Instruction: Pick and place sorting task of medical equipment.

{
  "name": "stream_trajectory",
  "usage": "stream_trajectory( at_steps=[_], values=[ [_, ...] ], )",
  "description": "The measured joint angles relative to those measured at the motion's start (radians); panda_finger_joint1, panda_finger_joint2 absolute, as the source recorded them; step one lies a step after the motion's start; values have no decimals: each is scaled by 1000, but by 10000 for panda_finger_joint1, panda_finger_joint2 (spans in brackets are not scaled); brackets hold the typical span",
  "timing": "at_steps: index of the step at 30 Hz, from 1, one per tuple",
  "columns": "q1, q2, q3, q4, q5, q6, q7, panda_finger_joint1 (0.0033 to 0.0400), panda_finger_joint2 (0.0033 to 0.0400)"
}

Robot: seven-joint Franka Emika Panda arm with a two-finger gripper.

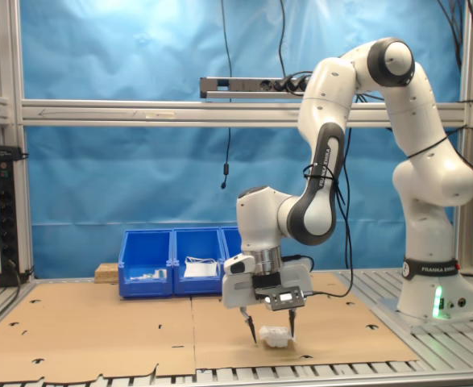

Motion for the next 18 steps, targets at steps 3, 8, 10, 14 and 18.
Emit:
stream_trajectory(
  at_steps=[3,8,10,14,18],
  values=[
    [0,1,0,-3,0,2,0,400,400],
    [0,3,0,-5,0,4,0,400,400],
    [0,3,0,-5,0,4,0,400,400],
    [0,3,0,-6,0,5,0,400,400],
    [0,3,0,-6,0,6,0,400,400]
  ],
)
